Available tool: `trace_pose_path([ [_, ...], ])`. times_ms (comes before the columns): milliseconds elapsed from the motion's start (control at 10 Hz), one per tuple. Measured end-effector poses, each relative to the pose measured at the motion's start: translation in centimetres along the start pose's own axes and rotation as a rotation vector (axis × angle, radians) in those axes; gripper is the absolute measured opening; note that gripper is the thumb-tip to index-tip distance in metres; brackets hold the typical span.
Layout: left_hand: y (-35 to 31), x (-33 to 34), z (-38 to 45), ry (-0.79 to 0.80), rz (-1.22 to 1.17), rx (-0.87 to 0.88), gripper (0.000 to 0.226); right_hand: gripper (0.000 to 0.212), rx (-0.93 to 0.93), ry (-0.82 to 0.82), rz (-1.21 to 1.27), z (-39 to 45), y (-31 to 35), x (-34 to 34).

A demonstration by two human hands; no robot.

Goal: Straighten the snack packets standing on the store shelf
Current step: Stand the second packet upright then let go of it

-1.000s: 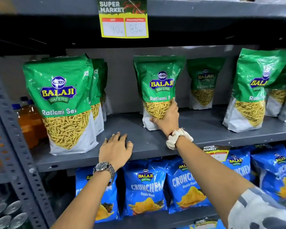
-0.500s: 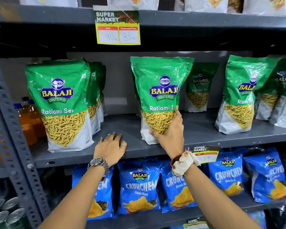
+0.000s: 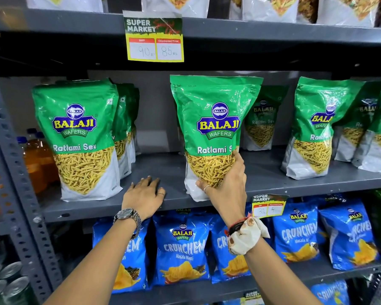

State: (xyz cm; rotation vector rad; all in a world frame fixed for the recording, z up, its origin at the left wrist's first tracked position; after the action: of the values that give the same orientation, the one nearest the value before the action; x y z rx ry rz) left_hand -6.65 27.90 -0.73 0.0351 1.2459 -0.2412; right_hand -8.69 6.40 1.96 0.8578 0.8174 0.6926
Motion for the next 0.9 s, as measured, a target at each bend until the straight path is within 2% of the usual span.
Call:
trace_pose_path([
  [200,-0.1,-0.1,0.0,0.008,0.009,0.007,0.053,0.108,-0.047,-0.038,0.001,-0.6,-0.2,0.2],
  [300,0.0,-0.1,-0.1,0.005,0.013,0.007,0.053,0.102,-0.151,-0.082,-0.015,-1.7,-0.7,0.5],
  [500,-0.1,-0.1,-0.1,0.005,0.011,0.010,0.052,0.076,-0.270,-0.078,-0.085,-3.2,-2.6,2.0],
  [900,0.0,0.0,0.1,-0.026,0.037,0.015,0.051,0.075,-0.276,-0.047,-0.074,-0.4,-2.8,3.7],
])
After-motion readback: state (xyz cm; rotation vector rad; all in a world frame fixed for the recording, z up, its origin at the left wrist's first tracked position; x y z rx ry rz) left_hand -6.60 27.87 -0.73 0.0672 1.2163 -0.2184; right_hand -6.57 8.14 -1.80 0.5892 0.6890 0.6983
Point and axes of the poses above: each hand's wrist, its own z-axis towards the middle knuckle, its own x-axis out of the palm, y = z × x, the point moved 2 cm from there along z, towards the middle knuckle, and after that the axes turned 15 degrees about x, right-handed, at the moved point
